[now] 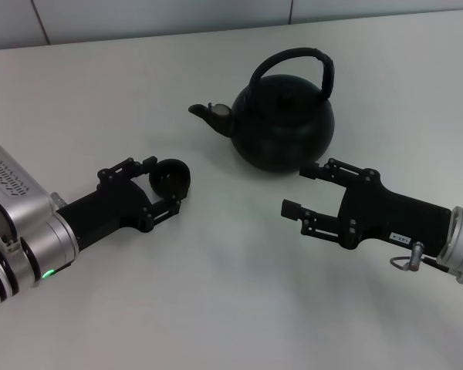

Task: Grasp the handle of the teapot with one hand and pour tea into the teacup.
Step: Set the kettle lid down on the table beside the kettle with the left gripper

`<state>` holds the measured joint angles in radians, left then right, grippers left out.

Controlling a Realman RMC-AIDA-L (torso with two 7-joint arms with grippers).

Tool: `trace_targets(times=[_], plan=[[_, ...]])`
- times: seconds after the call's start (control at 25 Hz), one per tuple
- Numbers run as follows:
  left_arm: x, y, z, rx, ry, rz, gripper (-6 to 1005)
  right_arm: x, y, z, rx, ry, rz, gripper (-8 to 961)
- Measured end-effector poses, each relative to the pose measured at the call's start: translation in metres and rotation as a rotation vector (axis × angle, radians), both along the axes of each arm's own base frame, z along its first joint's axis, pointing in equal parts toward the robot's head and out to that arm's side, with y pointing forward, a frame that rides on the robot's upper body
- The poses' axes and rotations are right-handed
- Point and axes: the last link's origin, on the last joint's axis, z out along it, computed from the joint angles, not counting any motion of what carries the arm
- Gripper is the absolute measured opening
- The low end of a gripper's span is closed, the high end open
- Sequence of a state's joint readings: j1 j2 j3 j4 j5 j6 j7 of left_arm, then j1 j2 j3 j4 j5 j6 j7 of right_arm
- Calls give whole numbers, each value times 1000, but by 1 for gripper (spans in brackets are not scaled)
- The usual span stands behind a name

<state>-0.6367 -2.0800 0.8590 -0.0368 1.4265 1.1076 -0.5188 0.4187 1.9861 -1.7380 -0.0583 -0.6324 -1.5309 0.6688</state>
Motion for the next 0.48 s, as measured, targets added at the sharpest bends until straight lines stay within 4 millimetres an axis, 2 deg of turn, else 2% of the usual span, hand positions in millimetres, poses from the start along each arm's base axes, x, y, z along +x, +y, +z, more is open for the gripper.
trace_targets(times=[0.48], plan=[[-3,1,-1,2,19,12,684,0,1,1,1,-2,4,740]])
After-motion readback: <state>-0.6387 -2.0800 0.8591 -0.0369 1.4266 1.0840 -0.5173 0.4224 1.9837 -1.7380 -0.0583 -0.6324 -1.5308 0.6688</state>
